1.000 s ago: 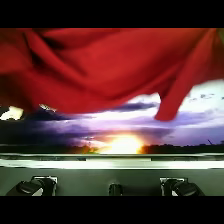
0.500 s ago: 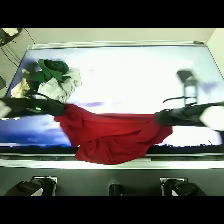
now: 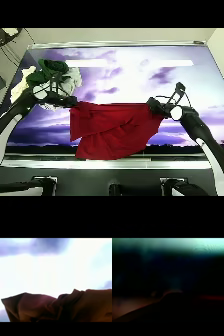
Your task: Fold the shirts.
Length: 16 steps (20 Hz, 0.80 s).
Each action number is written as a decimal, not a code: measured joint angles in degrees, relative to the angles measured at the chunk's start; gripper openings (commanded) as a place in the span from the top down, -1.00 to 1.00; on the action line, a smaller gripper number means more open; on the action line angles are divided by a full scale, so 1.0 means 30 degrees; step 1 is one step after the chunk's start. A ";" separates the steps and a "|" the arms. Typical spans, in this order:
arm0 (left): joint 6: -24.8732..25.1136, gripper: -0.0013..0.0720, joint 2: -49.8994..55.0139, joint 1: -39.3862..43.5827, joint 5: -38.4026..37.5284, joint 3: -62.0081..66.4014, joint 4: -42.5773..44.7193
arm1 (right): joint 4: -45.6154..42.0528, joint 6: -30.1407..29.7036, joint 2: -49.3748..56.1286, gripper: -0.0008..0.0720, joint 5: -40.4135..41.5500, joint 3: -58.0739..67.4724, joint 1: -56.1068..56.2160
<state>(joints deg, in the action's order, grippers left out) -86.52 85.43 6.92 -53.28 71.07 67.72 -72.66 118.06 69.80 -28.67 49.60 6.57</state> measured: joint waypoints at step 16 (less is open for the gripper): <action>0.1100 -0.89 0.0138 -0.6980 -0.8881 -0.1020 -0.1698 | 0.2703 -0.8043 0.0685 -0.72 -1.0579 0.4233 -0.9508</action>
<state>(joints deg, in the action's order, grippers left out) -83.22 85.84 -14.02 -79.92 68.01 62.63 -64.55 93.93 71.85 -60.40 62.30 -21.96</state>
